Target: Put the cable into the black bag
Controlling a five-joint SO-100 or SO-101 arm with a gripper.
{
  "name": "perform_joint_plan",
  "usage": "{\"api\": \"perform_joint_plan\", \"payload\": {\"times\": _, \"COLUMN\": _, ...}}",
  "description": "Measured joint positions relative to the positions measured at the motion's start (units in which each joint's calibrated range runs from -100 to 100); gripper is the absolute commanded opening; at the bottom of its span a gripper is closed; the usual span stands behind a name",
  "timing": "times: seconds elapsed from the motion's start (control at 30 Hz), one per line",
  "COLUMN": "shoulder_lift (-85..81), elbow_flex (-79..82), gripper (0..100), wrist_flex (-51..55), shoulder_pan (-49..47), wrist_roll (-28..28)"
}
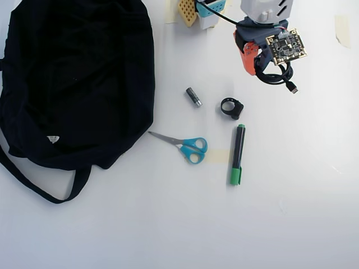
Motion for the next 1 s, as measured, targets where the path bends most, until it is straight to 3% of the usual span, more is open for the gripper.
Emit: {"api": "perform_joint_plan", "payload": {"times": 1.0, "shoulder_lift": 0.00, "elbow_flex": -2.20, "gripper": 2, "wrist_flex": -3.52, "shoulder_pan": 22.04, "wrist_roll": 3.03}}
